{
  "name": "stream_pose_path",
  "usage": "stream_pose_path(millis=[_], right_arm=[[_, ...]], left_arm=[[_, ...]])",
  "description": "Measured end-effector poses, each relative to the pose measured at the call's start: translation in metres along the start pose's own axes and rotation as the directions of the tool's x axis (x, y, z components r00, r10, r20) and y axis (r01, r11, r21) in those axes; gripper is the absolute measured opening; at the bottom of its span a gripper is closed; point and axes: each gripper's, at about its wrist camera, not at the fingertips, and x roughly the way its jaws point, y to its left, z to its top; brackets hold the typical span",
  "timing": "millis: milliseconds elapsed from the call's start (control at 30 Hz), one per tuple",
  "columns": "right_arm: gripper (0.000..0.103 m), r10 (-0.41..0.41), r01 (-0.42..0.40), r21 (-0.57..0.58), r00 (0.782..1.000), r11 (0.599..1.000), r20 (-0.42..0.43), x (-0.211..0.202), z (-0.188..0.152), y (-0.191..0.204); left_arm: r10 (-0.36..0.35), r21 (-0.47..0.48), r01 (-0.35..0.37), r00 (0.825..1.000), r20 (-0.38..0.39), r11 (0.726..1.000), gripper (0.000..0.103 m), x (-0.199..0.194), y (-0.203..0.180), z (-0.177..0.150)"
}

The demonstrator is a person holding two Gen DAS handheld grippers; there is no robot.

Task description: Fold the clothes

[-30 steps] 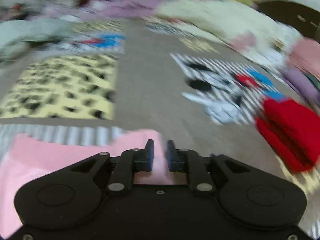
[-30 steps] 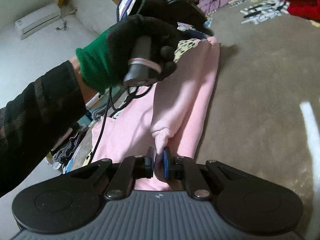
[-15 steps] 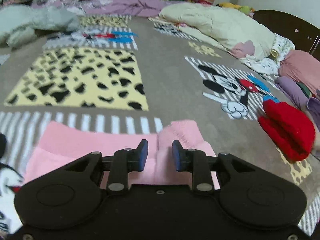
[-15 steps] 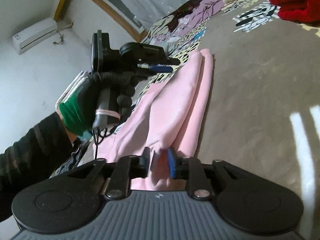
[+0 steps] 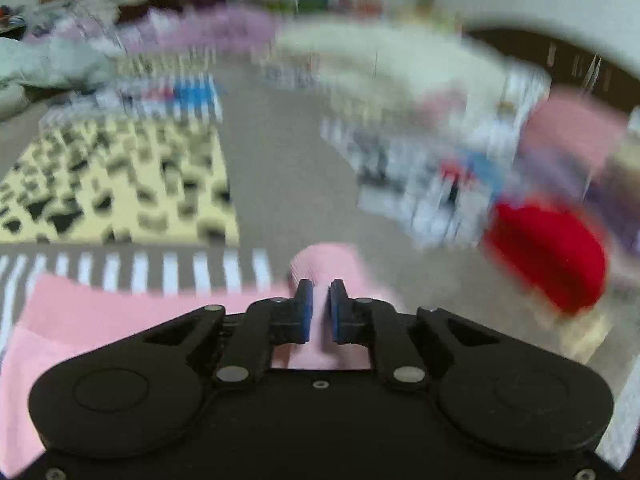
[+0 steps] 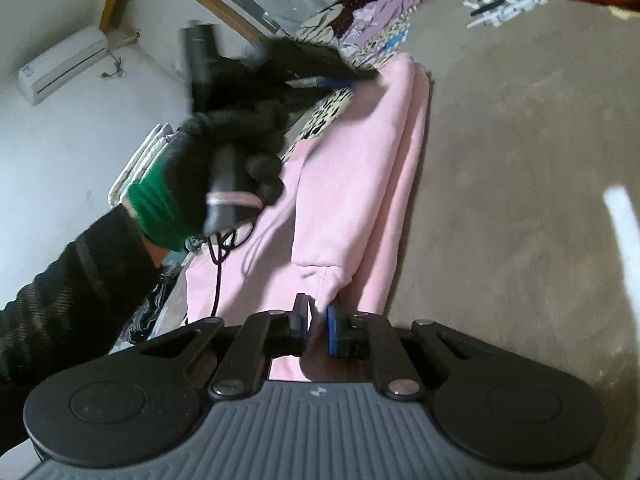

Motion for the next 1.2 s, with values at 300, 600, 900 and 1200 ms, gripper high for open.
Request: stream_pose_path(millis=[300,600,900,1200], right_arm=[[0.021,-0.007,0.009,-0.029,0.999,1.000,0.045,-0.015,0.002,-0.001],[0.034,0.038,-0.045,0.058,0.993,0.997,0.109,-0.017,0.005,-0.016],[0.025,0.031,-0.043,0.081,0.990,0.996,0.138,-0.003,0.009,-0.018],[0.011,0.088,-0.125,0.180,0.975,0.976,0.202,-0.013,0.007,-0.034]], left_arm=[[-0.015,-0.195,0.033,0.995,0.094,0.980,0.023,-0.072,0.050,-0.017],[-0.194,-0.396,0.187,0.981,0.022,0.899,0.023,-0.100,0.078,-0.082],[-0.345,-0.471,0.306,0.939,0.004,0.827,0.023,-0.096,0.077,-0.101],[-0.382,-0.463,0.361,0.923,0.051,0.810,0.000,-0.092,0.076,-0.101]])
